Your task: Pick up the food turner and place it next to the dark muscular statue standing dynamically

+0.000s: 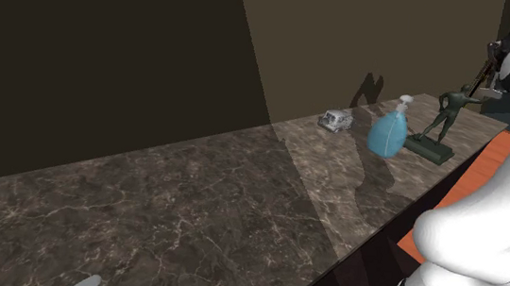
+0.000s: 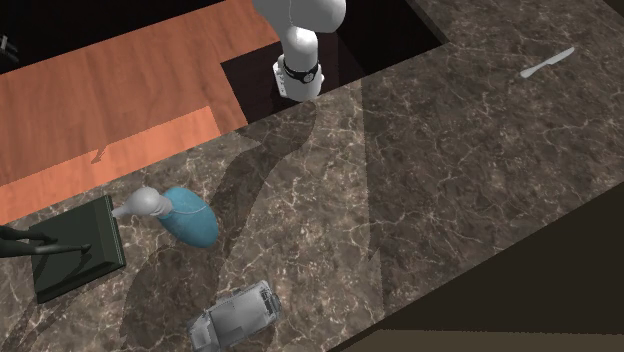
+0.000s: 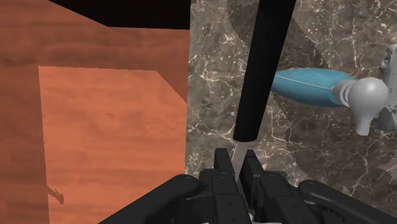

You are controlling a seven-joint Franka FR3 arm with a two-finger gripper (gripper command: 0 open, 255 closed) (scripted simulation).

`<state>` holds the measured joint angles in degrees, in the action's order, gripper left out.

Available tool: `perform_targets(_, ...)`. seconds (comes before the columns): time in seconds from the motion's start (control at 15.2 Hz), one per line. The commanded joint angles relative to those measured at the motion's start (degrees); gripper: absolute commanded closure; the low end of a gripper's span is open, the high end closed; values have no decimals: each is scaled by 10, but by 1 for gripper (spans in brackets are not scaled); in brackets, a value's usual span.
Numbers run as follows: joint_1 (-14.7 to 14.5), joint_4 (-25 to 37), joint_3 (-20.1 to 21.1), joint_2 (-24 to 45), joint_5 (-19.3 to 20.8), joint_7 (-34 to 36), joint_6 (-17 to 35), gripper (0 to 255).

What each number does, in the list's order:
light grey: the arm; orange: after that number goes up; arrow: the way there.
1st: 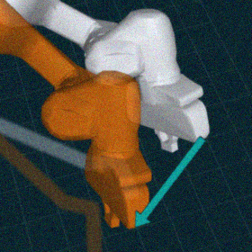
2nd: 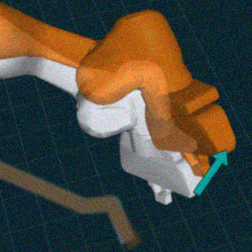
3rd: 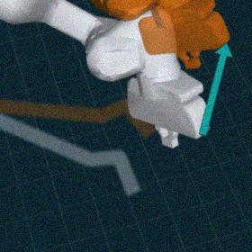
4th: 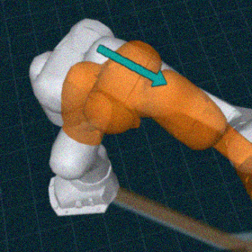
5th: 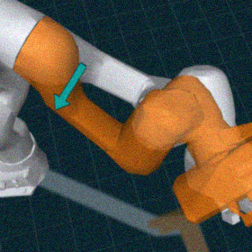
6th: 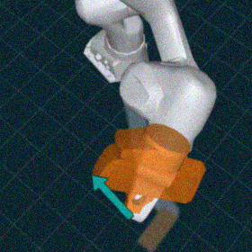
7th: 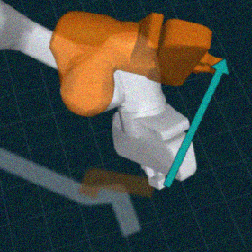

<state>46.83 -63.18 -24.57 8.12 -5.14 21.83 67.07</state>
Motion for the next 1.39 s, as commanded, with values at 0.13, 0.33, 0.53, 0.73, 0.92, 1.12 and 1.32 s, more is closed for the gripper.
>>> perform_targets(0.13, -10, -71, 4, -29, 14, 5, 45, 255)
perform_targets(0.33, -15, -118, 7, -47, 22, 9, 76, 255)
perform_targets(0.53, -19, -161, 10, -62, 28, 13, 105, 255)
perform_targets(0.73, -21, -200, 12, -75, 33, 16, 132, 255)
perform_targets(0.92, -23, -236, 13, -85, 37, 18, 158, 255)
perform_targets(1.12, -24, -269, 15, -94, 41, 20, 184, 255)
perform_targets(1.32, -25, -300, 16, -101, 43, 21, 209, 255)
